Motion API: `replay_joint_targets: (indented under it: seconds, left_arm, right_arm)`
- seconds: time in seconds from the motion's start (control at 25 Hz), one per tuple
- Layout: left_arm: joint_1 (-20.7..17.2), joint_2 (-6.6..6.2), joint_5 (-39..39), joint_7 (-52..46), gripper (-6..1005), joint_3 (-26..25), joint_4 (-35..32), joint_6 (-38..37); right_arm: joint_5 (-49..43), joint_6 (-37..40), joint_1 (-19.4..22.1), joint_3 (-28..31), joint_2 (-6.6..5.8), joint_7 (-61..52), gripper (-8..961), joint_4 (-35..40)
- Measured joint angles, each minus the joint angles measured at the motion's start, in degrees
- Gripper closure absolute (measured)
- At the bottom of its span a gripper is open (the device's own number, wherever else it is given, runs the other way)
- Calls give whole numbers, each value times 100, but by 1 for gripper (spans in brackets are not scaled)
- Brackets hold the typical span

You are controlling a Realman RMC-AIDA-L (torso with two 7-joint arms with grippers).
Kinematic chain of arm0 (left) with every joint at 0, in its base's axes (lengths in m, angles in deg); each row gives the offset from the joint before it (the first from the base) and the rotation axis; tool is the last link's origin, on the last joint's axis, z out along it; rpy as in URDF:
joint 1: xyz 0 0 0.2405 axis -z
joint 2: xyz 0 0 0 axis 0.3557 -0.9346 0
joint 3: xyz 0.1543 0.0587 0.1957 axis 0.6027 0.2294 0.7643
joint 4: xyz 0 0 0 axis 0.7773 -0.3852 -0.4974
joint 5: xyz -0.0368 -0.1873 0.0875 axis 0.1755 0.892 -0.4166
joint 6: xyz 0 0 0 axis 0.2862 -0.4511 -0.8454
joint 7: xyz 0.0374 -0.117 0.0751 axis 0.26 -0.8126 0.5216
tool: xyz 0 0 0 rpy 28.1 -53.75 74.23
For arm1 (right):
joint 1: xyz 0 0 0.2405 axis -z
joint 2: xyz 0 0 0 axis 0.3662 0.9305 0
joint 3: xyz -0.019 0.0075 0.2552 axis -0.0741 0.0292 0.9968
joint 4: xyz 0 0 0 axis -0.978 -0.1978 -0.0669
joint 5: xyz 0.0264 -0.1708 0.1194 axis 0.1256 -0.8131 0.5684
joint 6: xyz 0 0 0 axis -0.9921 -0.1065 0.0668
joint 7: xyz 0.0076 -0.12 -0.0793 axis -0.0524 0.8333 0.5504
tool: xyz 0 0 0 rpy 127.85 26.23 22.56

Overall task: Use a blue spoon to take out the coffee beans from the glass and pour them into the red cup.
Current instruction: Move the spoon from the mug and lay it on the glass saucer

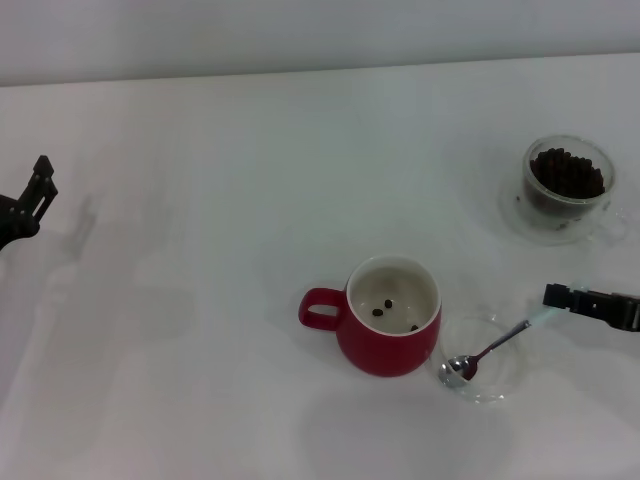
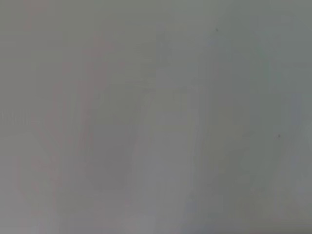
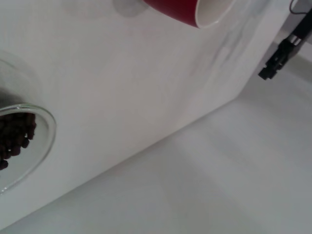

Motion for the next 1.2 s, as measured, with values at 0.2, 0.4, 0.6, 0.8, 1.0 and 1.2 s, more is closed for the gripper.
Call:
replay_joint_targets:
  seconds: [0.2,0.4,0.6,0.8,1.0,1.2]
  left_arm:
    - [-29,1,0,0,270,6,1,0]
    - [-63,2,0,0,269,9,9,2]
    - [-78,7,0,0,269,9,9,6]
    - [-105,10,0,0,269,1,9,9]
    - [-118,11,0,0,270,-9,9,9]
    - [-117,11,0,0,269,-9,12,14]
  right_arm:
    - [-130,172,-70,-9,29,3,696,-3]
    - [-138,320,-79,-1,21,12,694,-7]
    - [-137,315,-78,46,-15,14,683,-9]
    - [-104,148,-71,63,-41,15,644,-9]
    - [-63,-41,-77,94,-46,21,604,29]
    - [-9,-18,-100,147,-71,21,577,51]
